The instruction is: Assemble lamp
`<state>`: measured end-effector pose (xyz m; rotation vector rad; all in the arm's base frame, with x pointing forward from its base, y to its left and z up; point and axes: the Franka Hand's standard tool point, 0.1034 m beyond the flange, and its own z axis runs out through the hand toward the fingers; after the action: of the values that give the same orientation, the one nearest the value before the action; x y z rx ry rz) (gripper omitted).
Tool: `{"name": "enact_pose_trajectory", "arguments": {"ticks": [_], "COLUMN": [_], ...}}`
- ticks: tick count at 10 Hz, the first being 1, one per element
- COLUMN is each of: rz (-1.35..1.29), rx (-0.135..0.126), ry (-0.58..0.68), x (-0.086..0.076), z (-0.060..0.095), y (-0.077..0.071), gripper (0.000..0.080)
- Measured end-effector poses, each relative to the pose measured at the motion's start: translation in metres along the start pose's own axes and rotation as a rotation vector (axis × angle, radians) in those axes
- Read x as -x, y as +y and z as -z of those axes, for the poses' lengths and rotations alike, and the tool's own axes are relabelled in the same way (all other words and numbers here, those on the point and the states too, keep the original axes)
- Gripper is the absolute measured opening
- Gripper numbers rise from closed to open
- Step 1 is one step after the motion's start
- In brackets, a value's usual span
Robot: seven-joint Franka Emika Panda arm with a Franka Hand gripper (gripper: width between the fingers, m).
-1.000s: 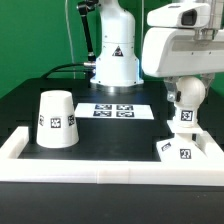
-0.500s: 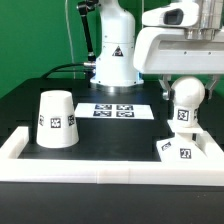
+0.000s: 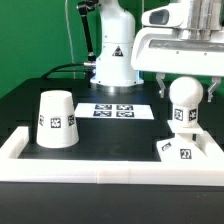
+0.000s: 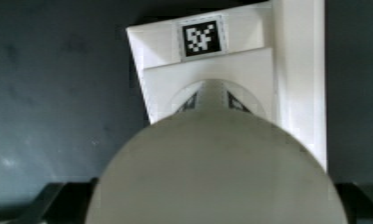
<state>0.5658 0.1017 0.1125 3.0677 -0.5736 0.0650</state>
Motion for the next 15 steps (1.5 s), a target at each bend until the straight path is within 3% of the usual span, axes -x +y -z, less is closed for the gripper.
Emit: {"name": "enact_pose_trajectory", "arguments": {"ticks": [5,8,9,10,11,13,15], "rz": [-0.491,-0.578,-0.553,-0.508,-0.459,-0.194,0.020], "rx": [-0.016,-0.023,-0.024,-0.029,-0.041,-0.063,-0.069], "ry": [-0.062,-0.074,-0.073,-0.069,-0.056,-0.026,-0.010], "x": [0.0046,0.0052,0.0055,0.0055,0.0060,0.0065,0.0072], "z": [0.0005,0.0002,0.0000,0.0002,0.0012,0.0001,-0.0024], "y": [-0.0021,-0.0031,-0.0034,-0.0042,-0.0069,-0.0075,-0.0053], "gripper": [0.0579,0.0581,0.0581,0.0673,0.0694,0.0698,0.0699]}}
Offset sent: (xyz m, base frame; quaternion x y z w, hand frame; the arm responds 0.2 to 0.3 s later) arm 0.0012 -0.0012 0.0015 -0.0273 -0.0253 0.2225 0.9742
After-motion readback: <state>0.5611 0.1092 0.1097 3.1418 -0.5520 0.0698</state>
